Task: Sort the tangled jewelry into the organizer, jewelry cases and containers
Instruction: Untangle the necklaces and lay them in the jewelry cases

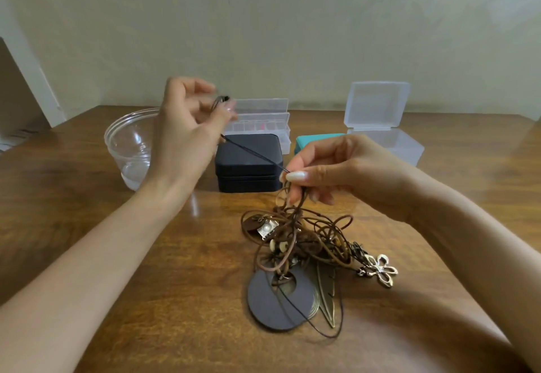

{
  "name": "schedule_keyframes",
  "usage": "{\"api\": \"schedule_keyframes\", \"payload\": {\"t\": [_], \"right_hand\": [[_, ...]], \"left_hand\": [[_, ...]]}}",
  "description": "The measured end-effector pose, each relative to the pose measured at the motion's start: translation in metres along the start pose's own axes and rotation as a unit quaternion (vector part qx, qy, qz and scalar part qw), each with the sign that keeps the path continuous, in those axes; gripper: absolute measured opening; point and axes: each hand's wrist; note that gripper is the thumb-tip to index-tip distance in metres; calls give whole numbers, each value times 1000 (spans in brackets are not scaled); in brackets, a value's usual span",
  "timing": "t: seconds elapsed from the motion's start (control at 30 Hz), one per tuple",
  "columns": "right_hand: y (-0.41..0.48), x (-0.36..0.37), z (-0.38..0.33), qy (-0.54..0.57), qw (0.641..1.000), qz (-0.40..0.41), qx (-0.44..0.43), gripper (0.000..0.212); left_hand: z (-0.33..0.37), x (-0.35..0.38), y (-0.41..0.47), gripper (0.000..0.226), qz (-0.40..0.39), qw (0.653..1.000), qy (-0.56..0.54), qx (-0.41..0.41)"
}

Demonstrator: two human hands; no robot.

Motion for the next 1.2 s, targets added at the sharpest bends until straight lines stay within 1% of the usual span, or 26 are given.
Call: {"api": "schedule_keyframes", "payload": {"t": [0.03, 0.07, 0.1, 0.13, 0.17, 0.2, 0.23, 0.3, 0.4, 0.43, 0.47, 0.5, 0.53, 0.57, 0.6, 0.63, 0.73, 0.83, 0.9, 0.97, 1.03, 1.1, 1.2], "right_hand": [[0, 2, 1, 14, 1000, 6, -7, 12], [1, 5, 2, 28, 999, 12, -13, 12], [1, 7, 3, 40, 999, 20, -16, 12], [1, 9, 4, 50, 998, 29, -19, 11], [1, 10, 4, 54, 998, 41, -21, 9], [1, 10, 4, 50, 997, 55, -20, 7], [1, 10, 4, 39, 997, 68, -19, 5], [1, 9, 2, -5, 994, 104, -25, 6], [-2, 4, -7, -105, 973, 184, -87, 17], [-5, 2, -14, -113, 970, 186, -110, 17], [-9, -1, -20, -110, 974, 158, -121, 18], [-13, -3, -27, -113, 981, 102, -117, 20], [-18, -2, -31, -134, 986, 28, -99, 22], [-21, -1, -33, -175, 981, -43, -71, 21], [-22, 0, -32, -224, 969, -96, -44, 19], [-21, 1, -28, -272, 954, -124, -25, 16], [-15, 1, -16, -379, 919, -106, 19, 14], [-14, 0, -14, -408, 907, -93, 37, 20], [-15, 5, -12, -438, 894, -92, 9, 26], [-15, 12, -7, -474, 875, -89, -39, 26], [-14, 17, -5, -469, 876, -87, -65, 18], [-13, 19, -4, -442, 889, -95, -69, 14], [-12, 14, -8, -384, 916, -97, -59, 13]], "left_hand": [[1, 0, 0, 36, -36, 999, 13, 28], [5, 0, -1, 47, -99, 994, 11, 35], [10, 0, -3, 54, -183, 983, 8, 23], [14, 0, -5, 58, -267, 963, 19, 10], [16, 0, -8, 56, -336, 941, 45, 7], [17, 0, -11, 49, -375, 923, 78, 21], [16, 1, -14, 40, -384, 917, 100, 44], [15, 1, -14, 29, -371, 922, 97, 54], [17, -3, -7, 28, -357, 932, 55, 32], [17, -4, -4, 30, -353, 934, 42, 31], [17, -5, -3, 34, -351, 936, 31, 29], [17, -5, -2, 37, -349, 936, 25, 28], [16, -5, -2, 39, -347, 937, 22, 27], [16, -5, -2, 40, -344, 938, 21, 25], [16, -5, -3, 42, -340, 940, 21, 22], [16, -5, -2, 42, -334, 942, 22, 20], [15, -7, 0, 44, -322, 946, 21, 28], [15, -7, 1, 47, -321, 946, 15, 43], [14, -7, 0, 51, -330, 943, 14, 45], [13, -7, 0, 54, -338, 940, 8, 35], [13, -8, 0, 50, -334, 942, -17, 11], [12, -7, -1, 47, -320, 946, -50, -17], [11, -6, -1, 47, -303, 949, -76, -37]]}}
Point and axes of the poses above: each hand's wrist, its own y-axis towards the middle knuckle, its own x-axis out of the palm, z = x × y, and after that the axes turned 15 degrees about z, right-handed
